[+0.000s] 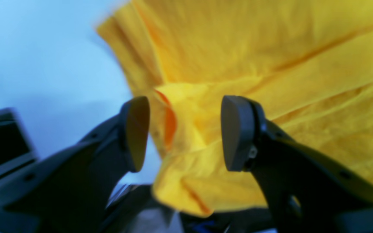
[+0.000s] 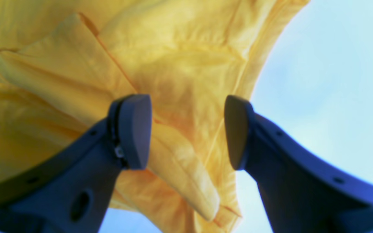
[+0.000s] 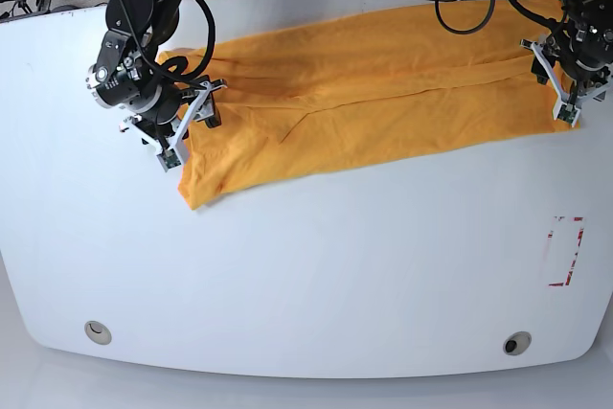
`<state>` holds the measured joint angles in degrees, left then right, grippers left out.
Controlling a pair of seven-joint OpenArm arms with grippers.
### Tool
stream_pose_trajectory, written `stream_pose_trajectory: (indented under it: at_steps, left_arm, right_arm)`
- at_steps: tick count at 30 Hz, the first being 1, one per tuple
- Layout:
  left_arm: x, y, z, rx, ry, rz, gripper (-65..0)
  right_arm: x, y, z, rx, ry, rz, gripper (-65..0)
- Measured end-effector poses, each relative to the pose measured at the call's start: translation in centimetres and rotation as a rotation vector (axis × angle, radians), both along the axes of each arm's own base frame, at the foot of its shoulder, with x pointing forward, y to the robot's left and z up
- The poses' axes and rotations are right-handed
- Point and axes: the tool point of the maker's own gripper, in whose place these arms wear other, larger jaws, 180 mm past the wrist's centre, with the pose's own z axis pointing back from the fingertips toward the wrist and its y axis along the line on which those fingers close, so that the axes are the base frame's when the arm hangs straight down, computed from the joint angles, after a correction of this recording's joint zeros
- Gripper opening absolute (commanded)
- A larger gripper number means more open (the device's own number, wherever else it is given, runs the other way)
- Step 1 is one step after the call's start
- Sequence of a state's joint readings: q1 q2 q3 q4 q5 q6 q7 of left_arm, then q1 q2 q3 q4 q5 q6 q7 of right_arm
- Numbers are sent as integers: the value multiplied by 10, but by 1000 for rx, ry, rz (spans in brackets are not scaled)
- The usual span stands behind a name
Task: Fold the T-shirt properly
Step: 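Pull the folded strip with both grippers away from each other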
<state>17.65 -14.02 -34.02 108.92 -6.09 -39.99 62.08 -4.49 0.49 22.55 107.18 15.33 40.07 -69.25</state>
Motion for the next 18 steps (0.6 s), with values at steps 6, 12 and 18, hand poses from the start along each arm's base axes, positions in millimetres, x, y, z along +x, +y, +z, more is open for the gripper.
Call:
stream_pose_trajectory:
  at_steps: [6,12,18]
  left_arm:
    - [6,-4,14,-25,-3,22,-310]
    - [-5,15,16,-57,-18,102,-311]
    - [-12,12,-2,-112,19,117,-311]
  right_arm:
    - [0,6,-3,19,8,4,-388]
    - [-9,23,-26,89,82,5,-575]
    - [-25,24,-38,95,120,2,-595]
